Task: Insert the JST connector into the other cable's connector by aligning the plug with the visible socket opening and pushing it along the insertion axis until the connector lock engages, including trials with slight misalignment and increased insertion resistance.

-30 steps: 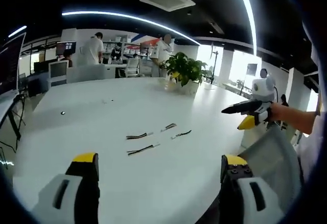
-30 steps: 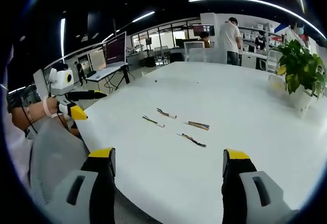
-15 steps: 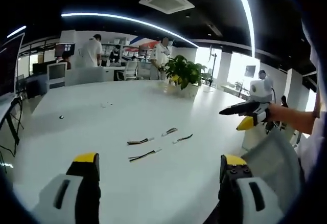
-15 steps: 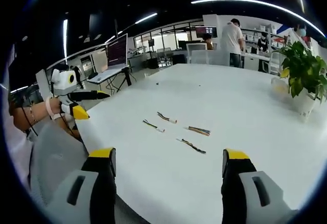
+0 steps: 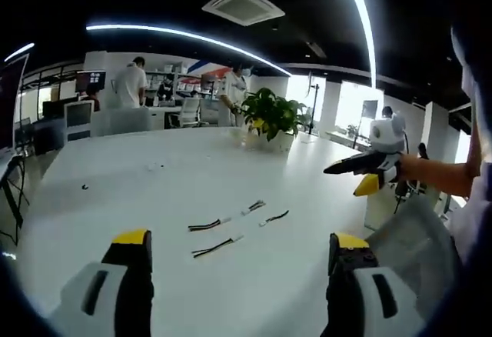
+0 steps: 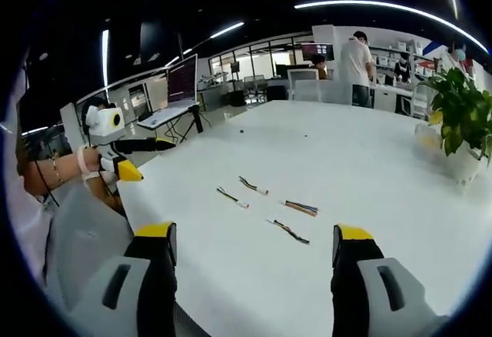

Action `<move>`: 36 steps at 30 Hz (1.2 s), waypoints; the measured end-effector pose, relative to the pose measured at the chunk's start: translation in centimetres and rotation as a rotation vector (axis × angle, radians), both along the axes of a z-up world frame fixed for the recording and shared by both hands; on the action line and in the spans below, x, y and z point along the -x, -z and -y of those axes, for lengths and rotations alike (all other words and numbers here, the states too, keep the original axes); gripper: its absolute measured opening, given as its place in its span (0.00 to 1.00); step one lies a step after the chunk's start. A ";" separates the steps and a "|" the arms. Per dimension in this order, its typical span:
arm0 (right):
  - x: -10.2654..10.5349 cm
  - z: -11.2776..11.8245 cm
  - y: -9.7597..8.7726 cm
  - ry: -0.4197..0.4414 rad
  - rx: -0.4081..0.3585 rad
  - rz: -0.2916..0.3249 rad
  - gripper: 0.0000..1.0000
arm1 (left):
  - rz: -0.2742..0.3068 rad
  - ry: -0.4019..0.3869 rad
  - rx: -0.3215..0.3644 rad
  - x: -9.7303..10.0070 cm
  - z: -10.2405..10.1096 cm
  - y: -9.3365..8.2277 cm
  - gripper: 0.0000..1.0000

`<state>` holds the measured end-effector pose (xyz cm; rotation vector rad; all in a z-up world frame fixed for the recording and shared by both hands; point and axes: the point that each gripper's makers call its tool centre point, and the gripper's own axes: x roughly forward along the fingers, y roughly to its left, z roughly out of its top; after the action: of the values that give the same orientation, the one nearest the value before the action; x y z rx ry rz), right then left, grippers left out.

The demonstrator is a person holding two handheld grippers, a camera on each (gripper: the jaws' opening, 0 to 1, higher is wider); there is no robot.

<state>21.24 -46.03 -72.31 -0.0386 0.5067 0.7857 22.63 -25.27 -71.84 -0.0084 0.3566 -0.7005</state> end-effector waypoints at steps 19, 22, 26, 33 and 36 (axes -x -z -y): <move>-1.8 -1.8 -1.5 -0.131 0.007 0.104 0.68 | -0.012 0.033 0.013 -2.5 0.2 -0.3 0.88; -2.4 -1.8 -1.2 -0.140 0.023 0.102 0.68 | -0.016 0.043 0.005 -2.8 0.2 -0.1 0.87; -3.0 -1.9 -0.8 -0.143 0.042 0.099 0.67 | -0.024 0.028 0.055 -3.4 0.1 -0.4 0.87; -4.1 -2.5 -0.7 -0.150 -0.001 0.102 0.57 | -0.034 0.041 -0.003 -4.5 0.0 0.6 0.84; -4.6 -2.6 -0.5 -0.147 -0.014 0.092 0.59 | 0.005 0.048 -0.028 -5.1 0.2 0.6 0.81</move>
<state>25.80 -43.47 -71.79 -0.0994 0.4139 0.9273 27.70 -25.49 -72.42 0.0288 0.3633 -0.7429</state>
